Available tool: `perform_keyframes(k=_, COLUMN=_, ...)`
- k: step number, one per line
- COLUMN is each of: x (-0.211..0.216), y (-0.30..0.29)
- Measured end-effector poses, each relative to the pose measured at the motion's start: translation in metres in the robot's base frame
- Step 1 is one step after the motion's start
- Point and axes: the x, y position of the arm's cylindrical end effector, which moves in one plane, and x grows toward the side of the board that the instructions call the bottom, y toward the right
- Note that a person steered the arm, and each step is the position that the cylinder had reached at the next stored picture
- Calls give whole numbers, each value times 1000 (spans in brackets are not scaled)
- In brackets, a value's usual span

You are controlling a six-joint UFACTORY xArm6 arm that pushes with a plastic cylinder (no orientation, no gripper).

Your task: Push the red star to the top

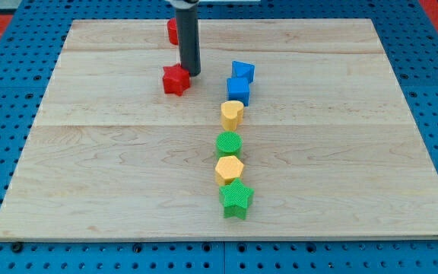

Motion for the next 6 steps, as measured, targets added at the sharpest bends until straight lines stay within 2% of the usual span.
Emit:
perform_keyframes(k=1, x=41, y=-45)
perform_keyframes(k=2, x=101, y=-61)
perform_keyframes(k=3, x=62, y=-98)
perform_keyframes(k=4, x=-7, y=-40)
perform_keyframes(k=5, x=-30, y=-15)
perform_keyframes(k=6, x=12, y=-86)
